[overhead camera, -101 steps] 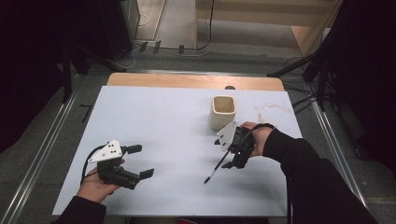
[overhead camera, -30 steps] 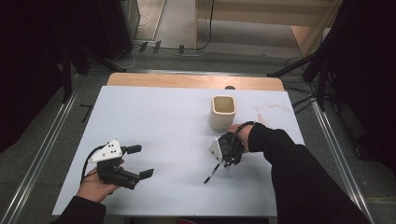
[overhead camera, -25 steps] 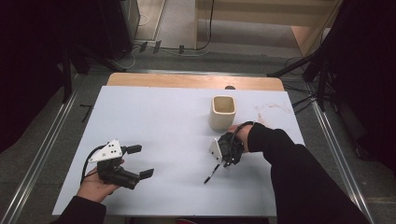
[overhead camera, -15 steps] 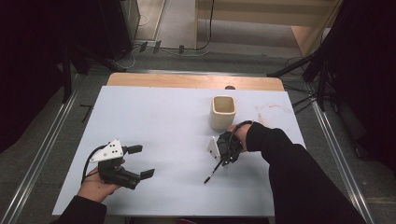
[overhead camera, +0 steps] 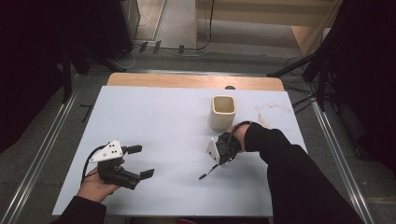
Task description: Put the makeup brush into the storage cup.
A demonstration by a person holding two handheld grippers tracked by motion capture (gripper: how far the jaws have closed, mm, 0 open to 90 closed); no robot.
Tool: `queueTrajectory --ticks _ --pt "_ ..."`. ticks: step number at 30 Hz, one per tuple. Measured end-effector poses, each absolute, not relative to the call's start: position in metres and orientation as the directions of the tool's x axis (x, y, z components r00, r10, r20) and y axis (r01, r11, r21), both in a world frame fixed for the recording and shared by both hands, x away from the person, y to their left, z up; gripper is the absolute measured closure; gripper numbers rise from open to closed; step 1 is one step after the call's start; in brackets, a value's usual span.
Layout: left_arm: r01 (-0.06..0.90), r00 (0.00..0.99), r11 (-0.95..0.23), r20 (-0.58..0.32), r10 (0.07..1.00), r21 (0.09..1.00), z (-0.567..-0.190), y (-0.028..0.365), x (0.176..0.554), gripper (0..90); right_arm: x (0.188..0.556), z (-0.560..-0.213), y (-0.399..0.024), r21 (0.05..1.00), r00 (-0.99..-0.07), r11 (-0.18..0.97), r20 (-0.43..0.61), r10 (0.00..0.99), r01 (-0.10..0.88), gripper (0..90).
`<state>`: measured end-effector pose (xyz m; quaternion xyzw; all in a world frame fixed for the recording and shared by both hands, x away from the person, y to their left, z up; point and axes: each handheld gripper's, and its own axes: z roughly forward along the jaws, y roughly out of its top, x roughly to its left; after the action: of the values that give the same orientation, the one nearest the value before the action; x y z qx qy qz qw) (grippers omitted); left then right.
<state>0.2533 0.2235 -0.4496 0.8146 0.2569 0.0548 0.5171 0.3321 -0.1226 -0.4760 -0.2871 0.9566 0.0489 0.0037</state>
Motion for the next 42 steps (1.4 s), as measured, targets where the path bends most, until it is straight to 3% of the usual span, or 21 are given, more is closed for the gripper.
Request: queueTrajectory --ticks 13,23,29,42 --pt "0.363 0.861 -0.333 -0.177 0.477 0.87 -0.449 0.224 0.253 2.4 0.328 -0.461 -0.124 0.135 -0.844 0.834 -0.045 -0.534 -0.535 86.2" --pt "0.355 0.864 -0.326 -0.175 0.471 0.876 -0.449 0.224 0.253 2.4 0.325 -0.436 -0.135 0.218 -0.901 0.875 -0.047 -0.432 -0.432 86.5" --pt "0.356 0.864 -0.325 -0.175 0.473 0.876 -0.449 0.224 0.253 2.4 0.321 -0.419 -0.146 0.324 -0.945 0.89 -0.049 -0.322 -0.32 86.5" --pt "0.355 0.864 -0.322 -0.177 0.471 0.878 -0.449 0.222 0.253 2.4 0.315 -0.41 -0.162 0.454 -0.987 0.891 0.14 -0.083 -0.011 86.5"
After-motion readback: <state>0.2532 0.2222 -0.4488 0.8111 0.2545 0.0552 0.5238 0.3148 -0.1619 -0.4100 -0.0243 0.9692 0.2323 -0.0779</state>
